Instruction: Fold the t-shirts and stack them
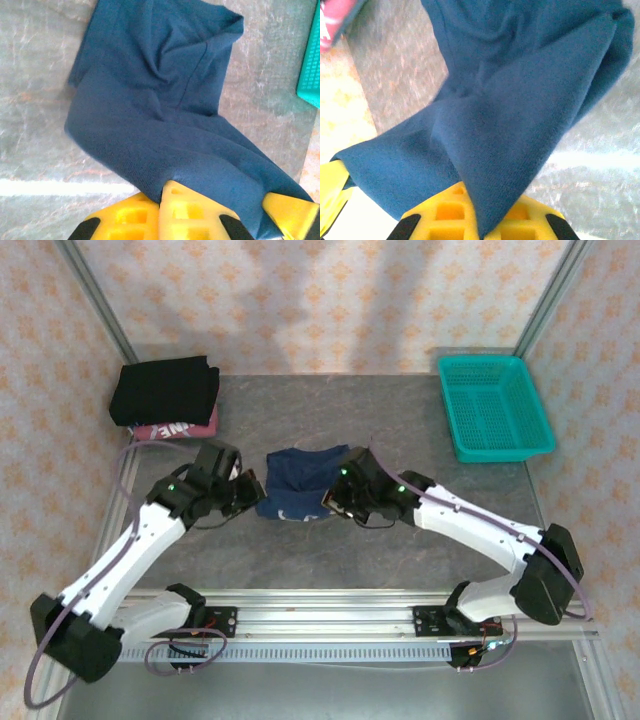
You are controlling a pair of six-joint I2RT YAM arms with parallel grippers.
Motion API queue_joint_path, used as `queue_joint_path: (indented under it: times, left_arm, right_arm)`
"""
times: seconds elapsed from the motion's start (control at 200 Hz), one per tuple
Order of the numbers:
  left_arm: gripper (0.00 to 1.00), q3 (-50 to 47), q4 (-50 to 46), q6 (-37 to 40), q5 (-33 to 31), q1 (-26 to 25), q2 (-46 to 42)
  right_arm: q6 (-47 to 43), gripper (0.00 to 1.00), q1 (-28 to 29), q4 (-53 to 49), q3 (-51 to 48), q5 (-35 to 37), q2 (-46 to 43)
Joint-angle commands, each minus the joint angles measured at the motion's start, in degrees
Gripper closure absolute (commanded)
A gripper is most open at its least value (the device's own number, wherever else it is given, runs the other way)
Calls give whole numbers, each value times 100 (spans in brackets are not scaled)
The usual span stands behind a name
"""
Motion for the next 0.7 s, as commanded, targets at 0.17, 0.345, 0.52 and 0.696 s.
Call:
queue_joint_path:
  times: [0.17,0.345,0.52,0.696]
  left_arm:
    - [100,1153,416,558,129,521,1466]
    - [100,1494,457,730,195,771,2102]
    - [100,1567,622,818,205,1026,2579]
    - [100,1888,770,910,240,1166,3253]
  right_arm:
    - [-800,100,-1059,-269,772,-549,795]
    - [-1108,100,-1547,-382,1195,-804,1313]
    - [-1353,100,-1950,-419,1601,-1074,1905]
    - [-1542,99,-2186,-500,2202,-1302,2677]
